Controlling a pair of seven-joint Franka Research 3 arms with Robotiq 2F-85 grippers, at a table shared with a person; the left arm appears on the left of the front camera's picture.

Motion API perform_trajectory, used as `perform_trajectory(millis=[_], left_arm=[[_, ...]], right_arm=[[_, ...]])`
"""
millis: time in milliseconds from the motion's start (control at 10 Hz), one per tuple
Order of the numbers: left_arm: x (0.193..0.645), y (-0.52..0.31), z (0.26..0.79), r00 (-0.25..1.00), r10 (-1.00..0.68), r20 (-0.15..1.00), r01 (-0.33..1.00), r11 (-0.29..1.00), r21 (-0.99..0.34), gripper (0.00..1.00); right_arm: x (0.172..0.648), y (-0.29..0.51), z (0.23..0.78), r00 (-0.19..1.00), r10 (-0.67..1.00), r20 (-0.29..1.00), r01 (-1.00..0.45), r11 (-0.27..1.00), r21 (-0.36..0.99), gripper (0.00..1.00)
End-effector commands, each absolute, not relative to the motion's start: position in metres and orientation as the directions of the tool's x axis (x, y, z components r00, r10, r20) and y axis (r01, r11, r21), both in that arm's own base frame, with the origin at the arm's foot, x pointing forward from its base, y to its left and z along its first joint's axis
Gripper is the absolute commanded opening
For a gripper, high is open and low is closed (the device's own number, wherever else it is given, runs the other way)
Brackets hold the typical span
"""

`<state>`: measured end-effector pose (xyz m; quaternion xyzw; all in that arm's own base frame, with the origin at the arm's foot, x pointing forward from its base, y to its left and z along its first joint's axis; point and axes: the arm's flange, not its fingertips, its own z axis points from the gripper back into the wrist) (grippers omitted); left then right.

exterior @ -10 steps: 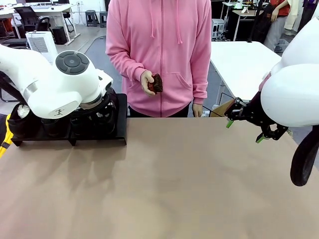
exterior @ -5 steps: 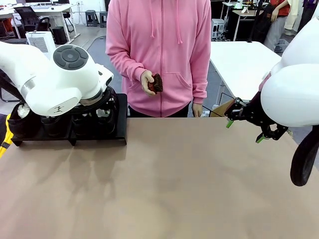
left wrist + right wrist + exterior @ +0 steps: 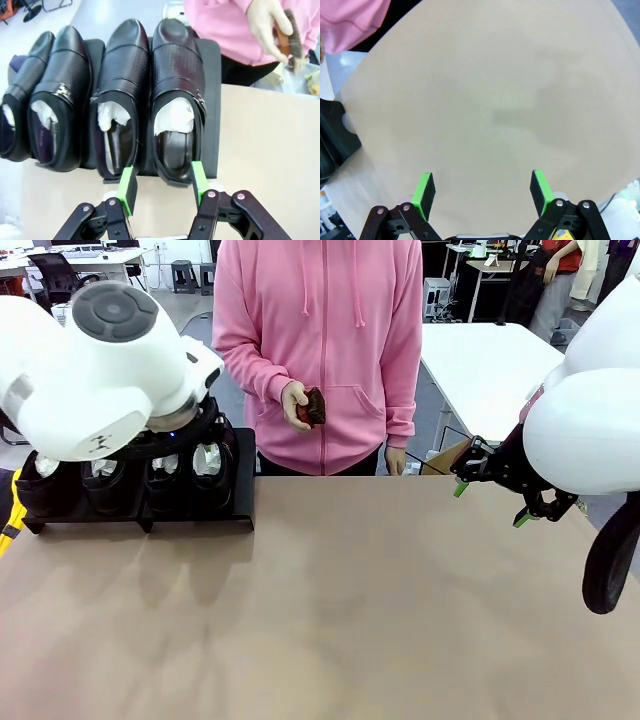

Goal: Organize the shoes by placing them on the stand.
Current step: Place the Shoe from the middle of the table onto the Shoes Stand.

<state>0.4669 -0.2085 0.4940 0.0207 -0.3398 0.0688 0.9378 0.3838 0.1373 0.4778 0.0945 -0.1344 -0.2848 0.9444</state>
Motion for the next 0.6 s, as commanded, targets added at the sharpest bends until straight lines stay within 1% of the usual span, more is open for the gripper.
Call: perform_trajectory(millis=[0, 100, 200, 300, 500], left_arm=[[0.442, -0.198, 0.508, 0.734, 0.113, 0.669, -0.134, 0.991, -0.02, 0.59], [0.431, -0.201, 0.509, 0.741, 0.11, 0.663, -0.123, 0.992, -0.027, 0.59], [0.42, -0.205, 0.507, 0.773, 0.111, 0.625, -0.104, 0.993, -0.048, 0.59], [0.444, -0.206, 0.514, 0.732, 0.118, 0.671, -0.142, 0.99, -0.019, 0.59], [0.444, -0.206, 0.514, 0.732, 0.118, 0.671, -0.142, 0.99, -0.019, 0.59]], right_arm=[[0.385, 0.135, 0.479, 0.809, -0.552, 0.2, 0.498, 0.826, 0.264, 1.0], [0.385, 0.135, 0.479, 0.809, -0.552, 0.2, 0.498, 0.826, 0.264, 1.0], [0.385, 0.135, 0.479, 0.809, -0.552, 0.2, 0.498, 0.826, 0.264, 1.0], [0.385, 0.135, 0.479, 0.809, -0.552, 0.2, 0.498, 0.826, 0.264, 1.0], [0.385, 0.135, 0.479, 0.809, -0.552, 0.2, 0.498, 0.826, 0.264, 1.0]])
